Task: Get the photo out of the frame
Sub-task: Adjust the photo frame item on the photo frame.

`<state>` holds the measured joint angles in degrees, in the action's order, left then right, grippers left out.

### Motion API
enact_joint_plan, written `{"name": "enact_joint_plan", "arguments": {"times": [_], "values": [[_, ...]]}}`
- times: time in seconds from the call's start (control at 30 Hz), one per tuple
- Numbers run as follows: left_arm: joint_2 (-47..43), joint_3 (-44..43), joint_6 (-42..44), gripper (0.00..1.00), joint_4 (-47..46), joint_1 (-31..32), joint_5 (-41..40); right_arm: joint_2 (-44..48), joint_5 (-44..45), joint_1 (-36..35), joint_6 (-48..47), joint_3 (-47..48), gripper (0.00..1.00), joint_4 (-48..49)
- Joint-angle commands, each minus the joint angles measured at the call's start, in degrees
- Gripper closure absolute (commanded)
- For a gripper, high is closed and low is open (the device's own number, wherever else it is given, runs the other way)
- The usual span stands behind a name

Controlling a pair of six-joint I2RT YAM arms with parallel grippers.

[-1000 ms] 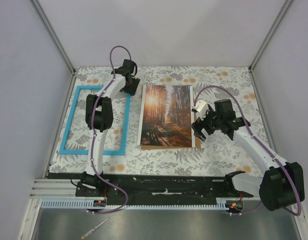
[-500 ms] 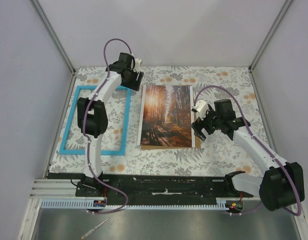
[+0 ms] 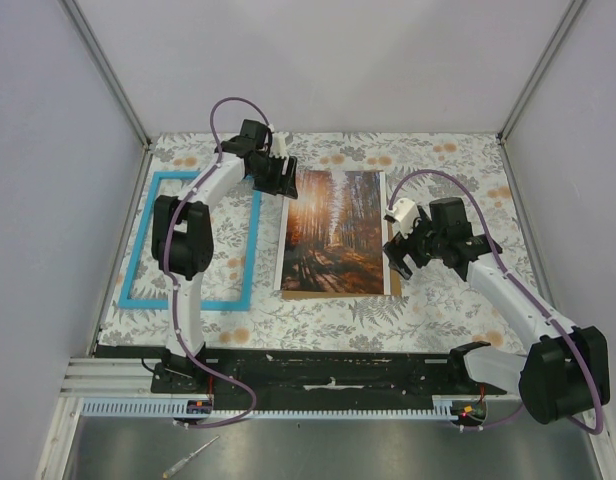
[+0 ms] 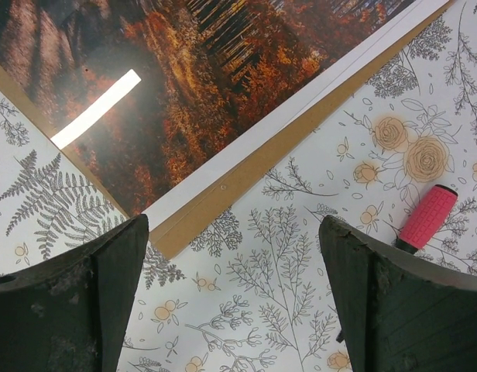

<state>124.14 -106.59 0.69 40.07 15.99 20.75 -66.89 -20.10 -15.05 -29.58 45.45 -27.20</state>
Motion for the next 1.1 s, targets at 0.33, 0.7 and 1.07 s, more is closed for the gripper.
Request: {"name": "enact_joint_plan", "arguments": {"times": [0.33, 0.7, 1.07], "values": [[0.9, 5.5, -8.2, 0.25, -10.5, 0.1, -1.3, -2.7, 1.0, 0.4, 5.0, 3.3, 0.02, 3.5], [0.0, 7.4, -9.4, 0.25, -12.2, 0.1, -1.6, -16.2, -6.7, 3.1, 10.8, 15.6, 0.02, 2.4], [-0.8, 10.1, -8.8, 0.25, -13.4, 0.0, -1.5, -29.3, -14.5, 7.6, 17.2, 27.3, 0.02, 1.6]]}}
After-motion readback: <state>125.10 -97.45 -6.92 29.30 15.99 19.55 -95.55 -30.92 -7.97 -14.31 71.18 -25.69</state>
